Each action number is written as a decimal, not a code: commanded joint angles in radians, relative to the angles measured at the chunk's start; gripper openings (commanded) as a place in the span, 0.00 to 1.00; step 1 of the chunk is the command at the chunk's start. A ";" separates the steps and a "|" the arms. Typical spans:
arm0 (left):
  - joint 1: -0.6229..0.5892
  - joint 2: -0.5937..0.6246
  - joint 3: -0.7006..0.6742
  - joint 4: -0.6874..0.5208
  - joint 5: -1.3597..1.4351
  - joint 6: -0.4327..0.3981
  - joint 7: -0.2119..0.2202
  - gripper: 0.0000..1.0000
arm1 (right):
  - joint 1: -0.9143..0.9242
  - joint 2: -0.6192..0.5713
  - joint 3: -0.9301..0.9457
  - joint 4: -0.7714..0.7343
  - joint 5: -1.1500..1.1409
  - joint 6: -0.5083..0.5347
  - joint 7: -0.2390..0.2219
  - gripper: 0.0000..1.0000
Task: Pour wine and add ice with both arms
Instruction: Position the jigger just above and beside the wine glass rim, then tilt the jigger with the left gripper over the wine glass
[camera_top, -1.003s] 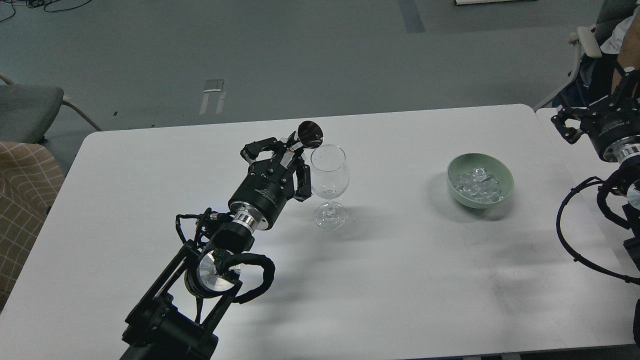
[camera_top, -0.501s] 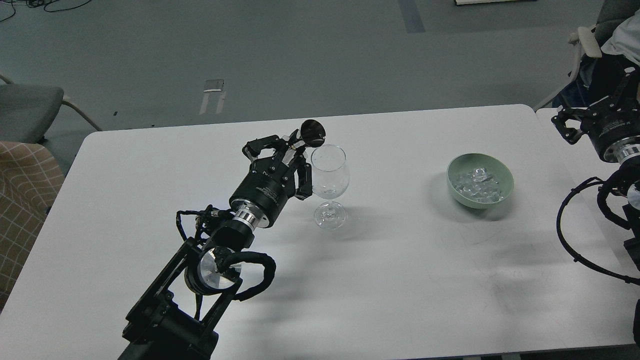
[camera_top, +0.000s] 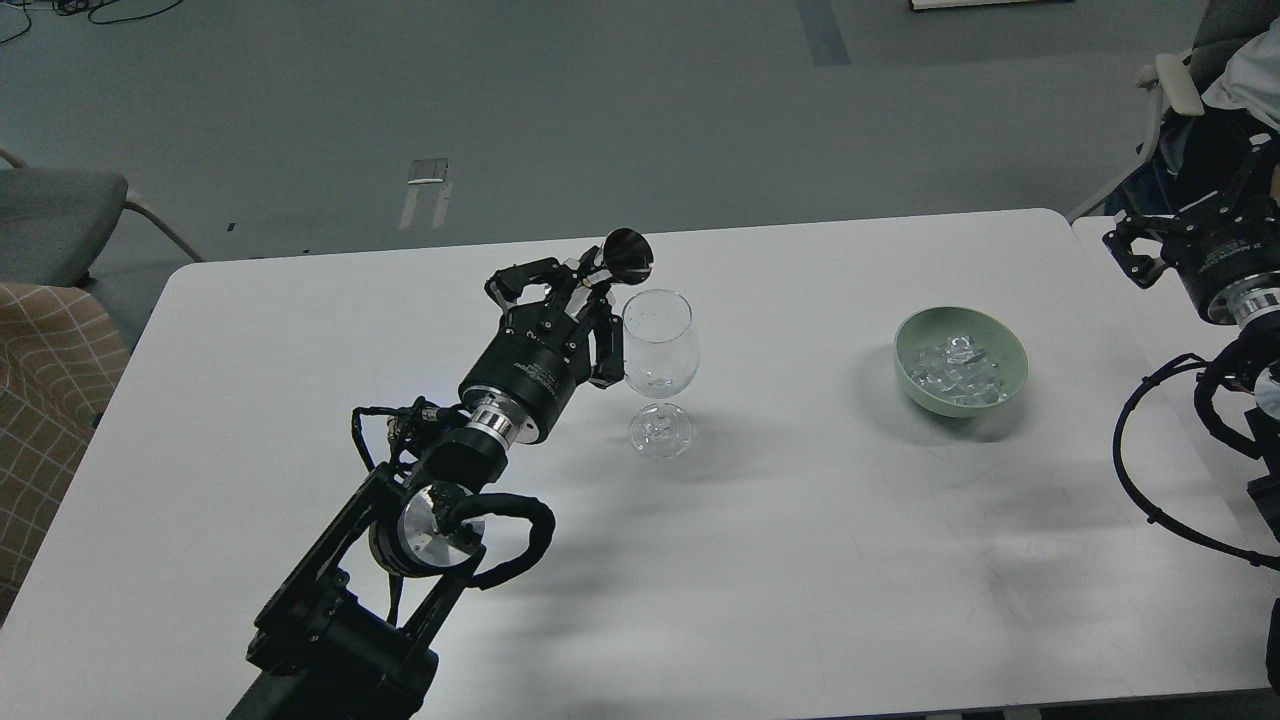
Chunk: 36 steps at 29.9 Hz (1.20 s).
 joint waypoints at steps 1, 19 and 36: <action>-0.005 0.000 0.000 0.006 0.002 0.000 -0.002 0.00 | 0.000 -0.002 0.001 0.000 0.000 0.000 0.000 1.00; -0.013 0.000 0.001 0.006 0.054 -0.003 0.002 0.01 | 0.000 -0.003 0.001 -0.001 0.000 -0.002 0.000 1.00; -0.021 0.008 0.003 0.006 0.097 -0.037 0.000 0.01 | 0.000 -0.005 0.001 -0.003 0.000 -0.002 0.003 1.00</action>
